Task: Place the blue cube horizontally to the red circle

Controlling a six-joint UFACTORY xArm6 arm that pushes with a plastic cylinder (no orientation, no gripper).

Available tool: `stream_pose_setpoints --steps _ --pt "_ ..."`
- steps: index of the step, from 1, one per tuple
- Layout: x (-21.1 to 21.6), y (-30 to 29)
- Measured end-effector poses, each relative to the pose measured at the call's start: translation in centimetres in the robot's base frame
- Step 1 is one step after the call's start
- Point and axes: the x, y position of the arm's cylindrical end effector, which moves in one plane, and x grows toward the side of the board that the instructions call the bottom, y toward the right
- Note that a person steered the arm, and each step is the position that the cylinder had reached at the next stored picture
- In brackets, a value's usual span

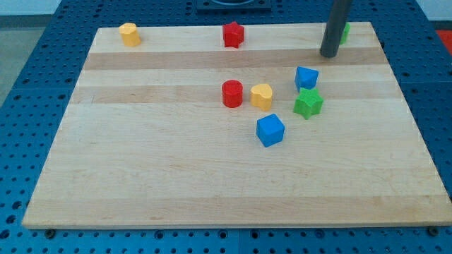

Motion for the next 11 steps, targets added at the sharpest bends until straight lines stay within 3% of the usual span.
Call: stream_pose_setpoints --steps 4,5,9,11 --pt "15.0 -0.3" --pt "18.3 -2.7" --pt "19.0 -16.7" --pt "18.9 -15.1"
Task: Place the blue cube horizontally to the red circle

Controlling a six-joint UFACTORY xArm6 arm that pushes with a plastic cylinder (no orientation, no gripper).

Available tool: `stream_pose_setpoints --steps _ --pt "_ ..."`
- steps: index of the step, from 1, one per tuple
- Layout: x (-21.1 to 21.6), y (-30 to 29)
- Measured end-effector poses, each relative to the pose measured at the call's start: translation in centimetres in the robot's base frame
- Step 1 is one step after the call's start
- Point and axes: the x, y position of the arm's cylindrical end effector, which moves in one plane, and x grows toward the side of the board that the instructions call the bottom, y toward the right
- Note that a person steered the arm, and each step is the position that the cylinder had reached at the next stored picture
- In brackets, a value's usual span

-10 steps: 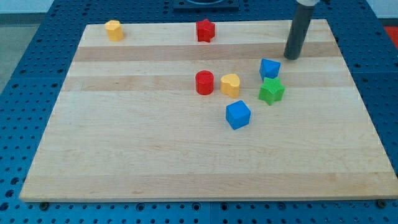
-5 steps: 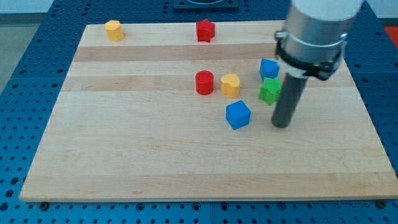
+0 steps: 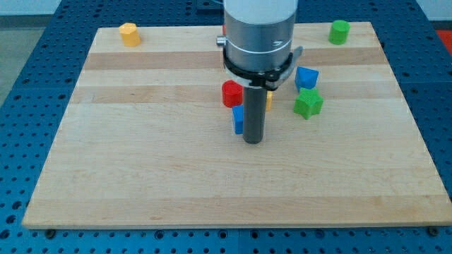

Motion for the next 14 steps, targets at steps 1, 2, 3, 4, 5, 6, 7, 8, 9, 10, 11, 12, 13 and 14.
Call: stream_pose_setpoints --steps 1,2,3,4,5,6,7,8,9,10,11,12,13,14 --pt "-0.9 1.5" --pt "-2.3 1.5" --pt "-2.9 1.2" --pt "-2.9 -1.3" --pt "-2.9 -4.2" --pt "-2.9 -7.0" --pt "-2.9 -10.0" --pt "-2.9 -10.6" --pt "-3.2 -10.6" --pt "-3.7 -11.0" --pt "-4.0 -12.5" --pt "-4.3 -14.2" --pt "-5.0 -14.7" --pt "-5.9 -14.9"
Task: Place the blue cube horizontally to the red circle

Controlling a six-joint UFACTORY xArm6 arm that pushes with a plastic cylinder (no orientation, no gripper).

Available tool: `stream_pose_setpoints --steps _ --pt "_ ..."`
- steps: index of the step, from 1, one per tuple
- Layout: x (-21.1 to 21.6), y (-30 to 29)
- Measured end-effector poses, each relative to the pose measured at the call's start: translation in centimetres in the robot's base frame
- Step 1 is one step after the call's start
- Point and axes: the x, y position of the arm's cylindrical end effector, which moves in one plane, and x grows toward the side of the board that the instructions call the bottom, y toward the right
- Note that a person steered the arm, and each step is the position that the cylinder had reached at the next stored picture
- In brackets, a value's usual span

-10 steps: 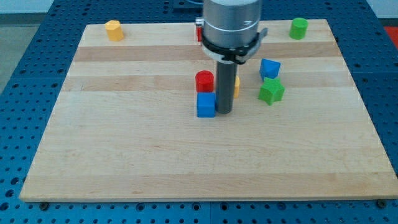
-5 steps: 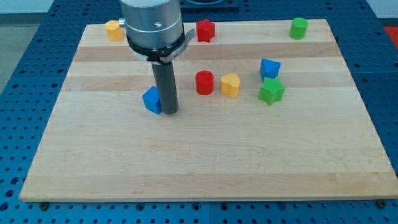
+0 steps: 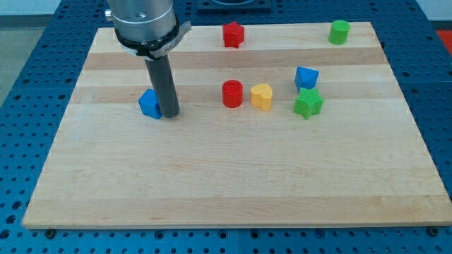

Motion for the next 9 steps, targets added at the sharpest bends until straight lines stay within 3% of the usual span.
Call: stream_pose_setpoints --steps 3,9 --pt "-2.1 -1.9" --pt "-2.4 -6.5"
